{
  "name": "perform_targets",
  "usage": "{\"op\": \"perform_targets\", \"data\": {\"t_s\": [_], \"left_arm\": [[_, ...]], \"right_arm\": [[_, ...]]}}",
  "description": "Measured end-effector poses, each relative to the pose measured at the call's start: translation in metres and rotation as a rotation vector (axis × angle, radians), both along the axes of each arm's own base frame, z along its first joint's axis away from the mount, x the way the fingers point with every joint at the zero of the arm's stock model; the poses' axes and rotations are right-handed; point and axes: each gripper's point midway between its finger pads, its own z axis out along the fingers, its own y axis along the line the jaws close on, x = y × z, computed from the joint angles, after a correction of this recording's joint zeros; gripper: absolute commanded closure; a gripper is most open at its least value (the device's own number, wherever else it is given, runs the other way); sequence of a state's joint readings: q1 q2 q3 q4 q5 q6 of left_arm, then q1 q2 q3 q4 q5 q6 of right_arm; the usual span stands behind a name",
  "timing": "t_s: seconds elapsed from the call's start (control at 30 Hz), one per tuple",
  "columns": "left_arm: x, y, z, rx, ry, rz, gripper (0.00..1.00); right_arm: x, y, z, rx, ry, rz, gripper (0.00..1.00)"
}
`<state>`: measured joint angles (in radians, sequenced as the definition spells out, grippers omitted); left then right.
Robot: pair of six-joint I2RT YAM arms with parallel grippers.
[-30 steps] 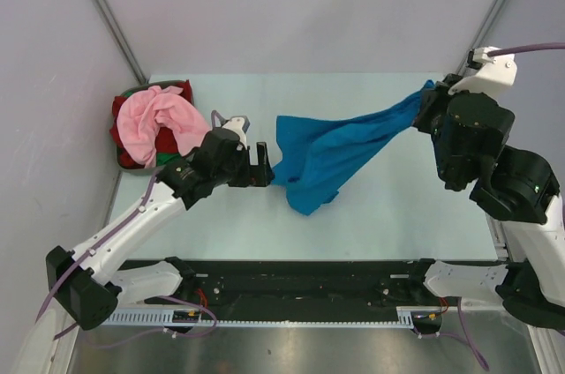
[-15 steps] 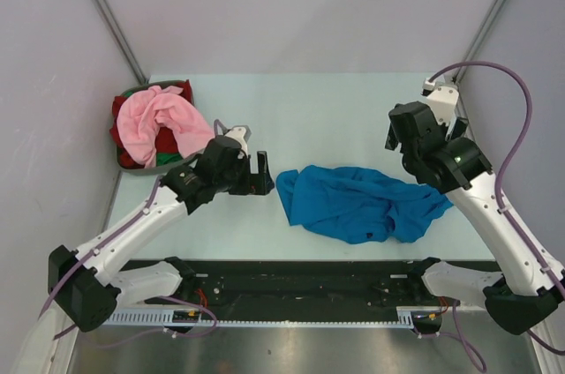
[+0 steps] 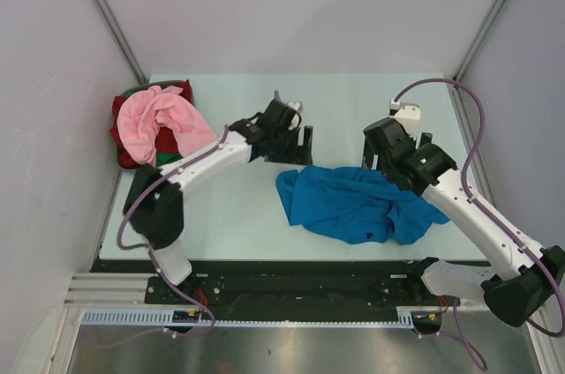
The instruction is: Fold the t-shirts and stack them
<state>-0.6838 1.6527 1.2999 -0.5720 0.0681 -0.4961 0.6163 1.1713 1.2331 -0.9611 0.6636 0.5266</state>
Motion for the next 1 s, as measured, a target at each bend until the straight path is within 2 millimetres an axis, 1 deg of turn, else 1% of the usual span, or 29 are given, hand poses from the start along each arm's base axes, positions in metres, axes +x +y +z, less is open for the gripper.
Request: {"op": "perform_targets", "data": {"t_s": [0.1, 0.13, 0.17, 0.27, 0.37, 0.4, 0.53, 0.57, 0.67, 0.77, 0.8, 0.83, 0.9, 0.93, 1.0], "left_arm": [[0.039, -0.04, 0.018, -0.021, -0.056, -0.036, 0.3], [0.048, -0.049, 0.021, -0.023, -0.068, -0.042, 0.35], [0.058, -0.058, 0.024, -0.028, -0.083, -0.051, 0.37], [0.073, -0.072, 0.018, -0.012, -0.089, -0.069, 0.39], [0.074, -0.074, -0.007, 0.034, -0.05, -0.086, 0.39], [0.072, -0.072, -0.017, 0.056, -0.028, -0.091, 0.39], [0.064, -0.069, -0.054, 0.122, 0.041, -0.115, 0.34], [0.062, -0.069, -0.063, 0.136, 0.056, -0.123, 0.34], [0.053, -0.071, -0.083, 0.169, 0.089, -0.147, 0.35], [0.046, -0.074, -0.096, 0.187, 0.11, -0.17, 0.38], [0.045, -0.075, -0.099, 0.192, 0.114, -0.172, 0.45], [0.044, -0.075, -0.102, 0.196, 0.118, -0.175, 0.64], [0.042, -0.074, -0.104, 0.202, 0.121, -0.178, 0.89], [0.042, -0.074, -0.105, 0.204, 0.119, -0.18, 1.0], [0.042, -0.074, -0.106, 0.207, 0.122, -0.18, 1.0]], "right_arm": [[-0.003, -0.002, -0.009, -0.005, 0.012, -0.003, 0.0], [-0.004, -0.002, -0.01, -0.003, 0.011, -0.004, 0.0], [-0.005, -0.004, -0.01, -0.001, 0.008, -0.004, 0.0], [-0.009, -0.007, -0.007, 0.01, -0.009, -0.008, 0.0], [-0.012, -0.013, -0.003, 0.022, -0.028, -0.018, 0.0], [-0.012, -0.015, -0.002, 0.025, -0.032, -0.02, 0.0], [-0.012, -0.019, 0.0, 0.034, -0.045, -0.027, 0.0], [-0.012, -0.02, -0.001, 0.036, -0.045, -0.027, 0.0], [-0.011, -0.019, -0.005, 0.033, -0.038, -0.02, 0.0], [-0.012, -0.019, -0.011, 0.028, -0.026, -0.015, 0.0], [-0.012, -0.019, -0.013, 0.027, -0.022, -0.014, 0.0], [-0.013, -0.019, -0.016, 0.027, -0.017, -0.013, 0.0], [-0.014, -0.021, -0.02, 0.025, -0.009, -0.015, 0.0], [-0.015, -0.022, -0.021, 0.026, -0.008, -0.016, 0.0], [-0.018, -0.025, -0.024, 0.028, -0.006, -0.019, 0.0]]}}
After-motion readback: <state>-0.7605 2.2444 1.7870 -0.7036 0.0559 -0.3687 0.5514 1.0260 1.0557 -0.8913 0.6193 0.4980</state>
